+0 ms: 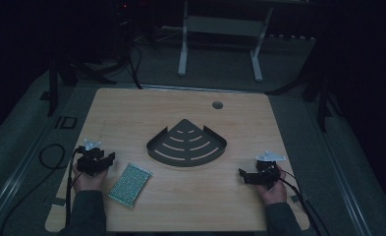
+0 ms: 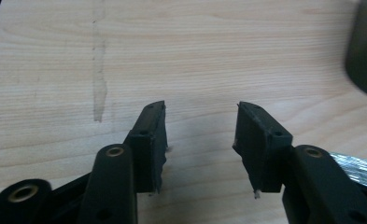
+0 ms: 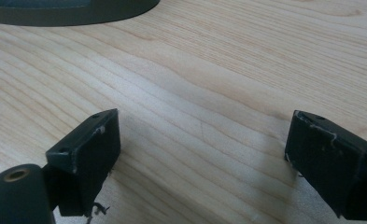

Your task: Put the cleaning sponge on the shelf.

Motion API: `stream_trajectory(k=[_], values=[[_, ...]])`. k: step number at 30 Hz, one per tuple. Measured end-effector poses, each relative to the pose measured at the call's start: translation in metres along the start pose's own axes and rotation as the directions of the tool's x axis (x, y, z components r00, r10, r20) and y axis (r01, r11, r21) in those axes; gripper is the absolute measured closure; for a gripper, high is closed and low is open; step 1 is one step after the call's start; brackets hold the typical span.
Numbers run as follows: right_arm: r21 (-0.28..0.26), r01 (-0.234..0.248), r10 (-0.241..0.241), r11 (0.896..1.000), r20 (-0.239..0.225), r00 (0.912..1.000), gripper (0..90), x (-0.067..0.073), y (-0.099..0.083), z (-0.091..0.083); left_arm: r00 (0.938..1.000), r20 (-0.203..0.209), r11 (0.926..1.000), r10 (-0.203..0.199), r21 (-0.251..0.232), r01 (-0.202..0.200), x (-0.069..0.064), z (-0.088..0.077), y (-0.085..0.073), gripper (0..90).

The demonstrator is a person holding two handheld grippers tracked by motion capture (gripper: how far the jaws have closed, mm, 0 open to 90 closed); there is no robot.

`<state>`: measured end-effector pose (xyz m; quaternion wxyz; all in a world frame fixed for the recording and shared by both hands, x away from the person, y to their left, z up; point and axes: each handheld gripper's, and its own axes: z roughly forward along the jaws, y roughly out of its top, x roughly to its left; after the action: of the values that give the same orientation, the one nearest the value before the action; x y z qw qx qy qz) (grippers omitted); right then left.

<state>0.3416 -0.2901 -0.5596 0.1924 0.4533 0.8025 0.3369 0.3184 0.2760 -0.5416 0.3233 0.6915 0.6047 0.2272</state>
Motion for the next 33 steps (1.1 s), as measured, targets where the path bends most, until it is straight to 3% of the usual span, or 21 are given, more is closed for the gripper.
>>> stream_trajectory(k=[2,6,7,17,24,26,28,29,31,33], values=[[0.0,0.002,-0.002,1.0,0.0,1.0,9.8,0.0,0.0,0.0,0.9987,0.033,0.9992,0.039,-0.002,-0.039,-0.003,-0.008,0.0,55.7],[0.0,0.002,-0.002,1.0,0.0,1.0,9.8,0.0,0.0,0.0,0.9976,0.045,0.9986,0.053,0.003,-0.054,-0.005,-0.01,0.0,59.0],[0.0,0.002,-0.002,1.0,0.0,1.0,9.8,0.0,0.0,0.0,0.9931,0.081,0.9958,0.084,0.027,-0.087,-0.011,-0.015,-0.003,63.3],[0.0,0.0,0.0,1.0,0.0,1.0,9.8,0.0,0.0,0.0,0.9709,0.169,0.9817,0.17,0.056,-0.182,-0.03,-0.028,-0.007,80.6],[0.0,0.0,0.0,1.0,0.0,1.0,9.8,0.0,0.0,0.0,0.9468,0.249,0.9734,0.204,0.052,-0.223,-0.038,-0.04,-0.014,89.6],[0.0,0.0,0.0,1.0,0.0,1.0,9.8,0.0,0.0,0.0,0.9371,0.264,0.9656,0.229,0.061,-0.253,-0.044,-0.043,-0.017,89.9],[0.0,0.0,0.0,1.0,0.0,1.0,9.8,0.0,0.0,0.0,0.9371,0.264,0.9656,0.229,0.061,-0.253,-0.044,-0.043,-0.017,89.9],[0.0,0.0,0.0,1.0,0.0,1.0,9.8,0.0,0.0,0.0,0.9226,0.28,0.9508,0.265,0.082,-0.299,-0.053,-0.044,-0.02,89.9],[0.0,0.0,0.0,1.0,0.0,1.0,9.8,0.0,0.0,0.0,0.9144,0.291,0.9432,0.281,0.092,-0.319,-0.059,-0.045,-0.022,89.9],[0.0,0.001,-0.001,1.0,0.0,1.0,9.8,0.0,0.0,0.0,0.9108,0.297,0.94,0.287,0.096,-0.328,-0.061,-0.045,-0.023,89.9]])
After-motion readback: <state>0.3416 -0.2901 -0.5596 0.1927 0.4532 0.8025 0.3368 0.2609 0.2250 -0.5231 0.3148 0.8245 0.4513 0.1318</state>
